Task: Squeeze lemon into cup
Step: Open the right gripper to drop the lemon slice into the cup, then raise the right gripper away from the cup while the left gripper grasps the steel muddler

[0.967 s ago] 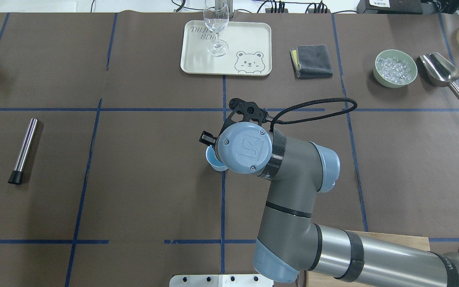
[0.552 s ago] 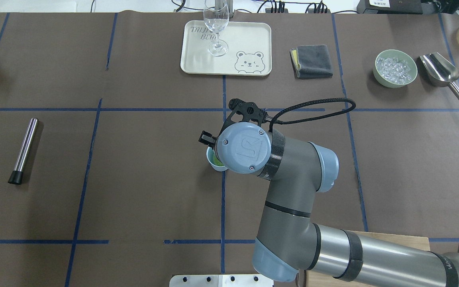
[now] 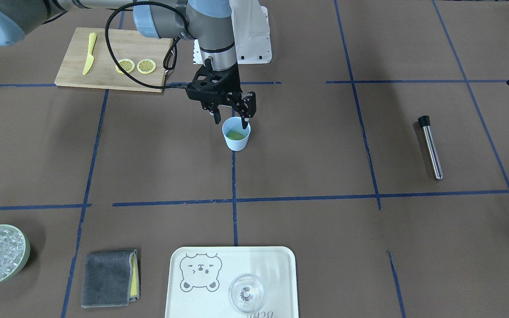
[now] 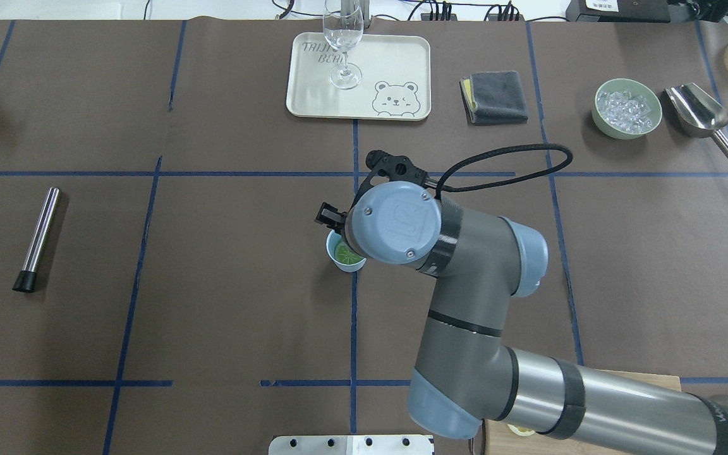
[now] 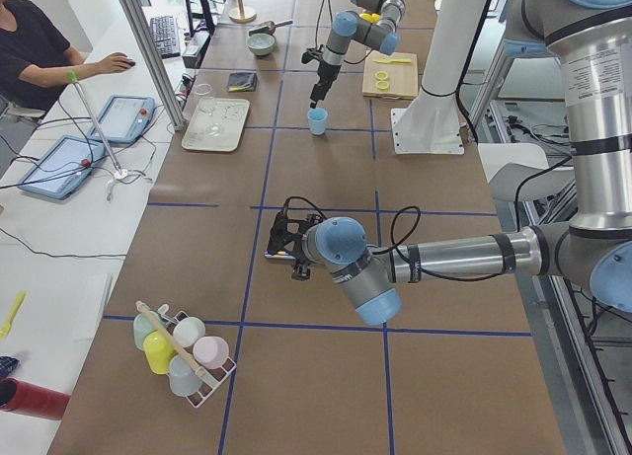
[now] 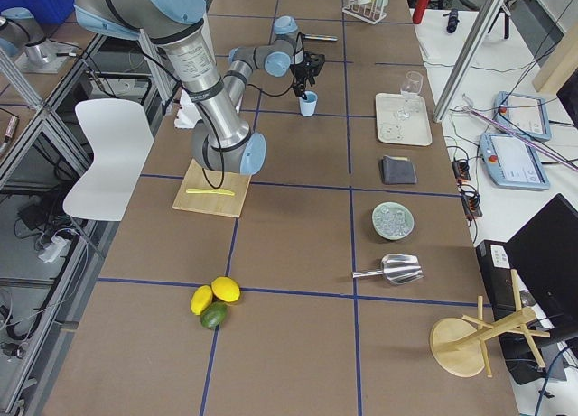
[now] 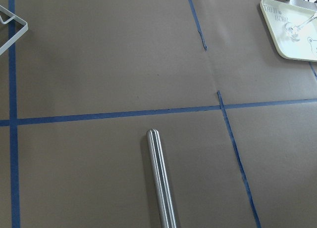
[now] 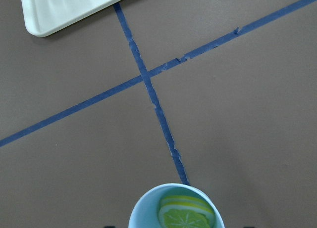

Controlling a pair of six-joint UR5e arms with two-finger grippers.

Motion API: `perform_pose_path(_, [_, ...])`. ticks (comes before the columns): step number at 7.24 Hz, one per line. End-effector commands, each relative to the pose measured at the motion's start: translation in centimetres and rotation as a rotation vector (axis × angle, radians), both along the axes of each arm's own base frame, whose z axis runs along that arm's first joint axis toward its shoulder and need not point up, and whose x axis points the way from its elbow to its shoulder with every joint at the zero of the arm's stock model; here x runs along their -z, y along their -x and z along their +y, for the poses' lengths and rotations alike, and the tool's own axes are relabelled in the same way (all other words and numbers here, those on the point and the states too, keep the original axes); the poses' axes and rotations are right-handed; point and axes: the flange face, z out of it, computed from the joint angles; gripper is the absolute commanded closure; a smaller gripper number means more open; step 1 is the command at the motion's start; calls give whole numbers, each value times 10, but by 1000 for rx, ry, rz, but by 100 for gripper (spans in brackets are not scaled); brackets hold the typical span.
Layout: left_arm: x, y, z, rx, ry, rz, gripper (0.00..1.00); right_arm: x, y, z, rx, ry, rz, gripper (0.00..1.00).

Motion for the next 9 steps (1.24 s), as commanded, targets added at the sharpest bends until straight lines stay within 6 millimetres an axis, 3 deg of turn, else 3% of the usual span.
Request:
perform_pose_path(1, [8, -23, -23, 47, 66, -10, 14, -37, -96, -7, 70, -31, -17, 0])
perform_pose_path(2, [15, -67, -39, 23, 52, -48, 1, -71, -135, -15, 102, -71, 35, 0])
perform_pose_path(4, [11, -136, -60, 78, 22, -190, 0, -129, -189, -29, 170, -122, 138, 0])
perform_pose_path(5, [23, -159, -98, 65, 100, -236, 0, -150, -217, -26, 203, -149, 176, 0])
perform_pose_path(6, [36, -186, -119, 42, 146, -290, 0, -166, -236, -20, 222, -141, 193, 0])
perform_pose_path(7, [29, -241, -112, 15, 137, -382, 0, -186, -252, -11, 234, -159, 193, 0])
perform_pose_path(8, [33, -280, -119, -31, 170, -437, 4, -209, -263, -3, 233, -184, 174, 0])
perform_pose_path(9, [33, -282, -119, -69, 163, -472, 4, -219, -267, 4, 242, -195, 145, 0])
